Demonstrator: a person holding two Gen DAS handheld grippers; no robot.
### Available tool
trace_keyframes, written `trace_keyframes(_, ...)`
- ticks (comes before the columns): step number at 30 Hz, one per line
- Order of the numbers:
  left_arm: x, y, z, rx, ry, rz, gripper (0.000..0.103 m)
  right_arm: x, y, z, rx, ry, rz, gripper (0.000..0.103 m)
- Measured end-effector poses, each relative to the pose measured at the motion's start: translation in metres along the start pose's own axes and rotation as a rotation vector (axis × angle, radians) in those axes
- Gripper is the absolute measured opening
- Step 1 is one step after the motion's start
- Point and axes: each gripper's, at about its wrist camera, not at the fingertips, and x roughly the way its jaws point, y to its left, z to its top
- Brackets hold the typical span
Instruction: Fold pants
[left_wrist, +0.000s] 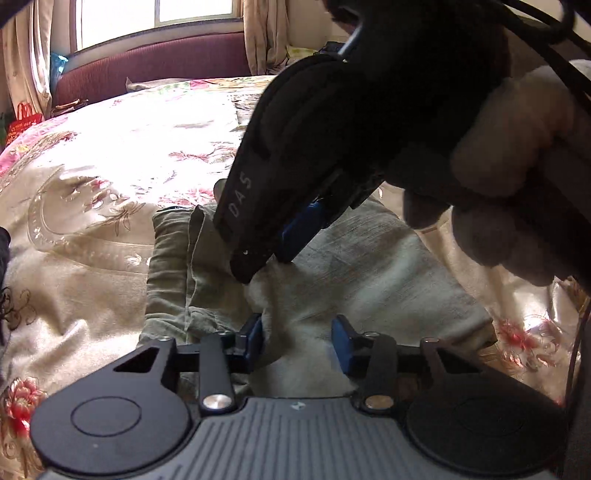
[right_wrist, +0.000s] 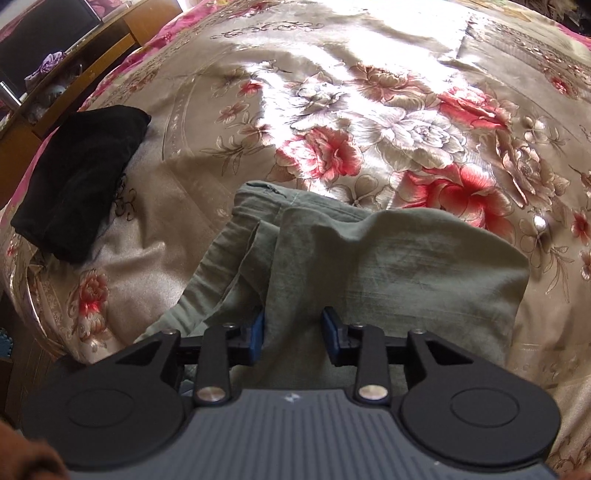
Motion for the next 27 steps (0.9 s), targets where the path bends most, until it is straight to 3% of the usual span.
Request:
trace_keyframes(1, 0.000, 0.000, 0.000, 0.000, -0.003, -0.002, 0.042, -0.001, 0.000, -0.002, -0.007, -0.002, -0.001, 0.031)
trace_keyframes(3, -0.004, -0.001, 0.000, 0.010, -0.019, 0.007, 0.031, -0.001, -0.005, -0.003, 0.010, -0.006, 0.013, 0.006)
trace_keyframes(4, -0.006, 0.000, 0.001, 0.010, -0.026, 0.013, 0.029, 0.000, -0.008, -0.002, 0.040, -0.005, 0.035, 0.004)
trace_keyframes(6, -0.014, 0.007, 0.002, -0.016, -0.044, 0.024, 0.022, -0.004, -0.010, 0.000, 0.067, -0.030, 0.053, 0.004)
trace_keyframes(13, -0.039, 0.054, 0.017, -0.153, -0.108, 0.026, 0.022, -0.027, 0.010, 0.022, 0.058, -0.134, 0.112, 0.004)
trace_keyframes(19, -0.029, 0.076, -0.002, -0.224, -0.055, 0.083, 0.022, 0.014, 0.027, 0.030, 0.071, -0.121, 0.111, 0.005)
trace_keyframes(21, -0.030, 0.079, -0.011, -0.247, -0.052, 0.088, 0.023, 0.025, 0.043, 0.028, 0.005, -0.134, 0.084, 0.005)
trace_keyframes(27, -0.037, 0.093, -0.019, -0.325, -0.049, 0.122, 0.033, 0.041, 0.060, 0.026, -0.031, -0.149, 0.085, 0.019)
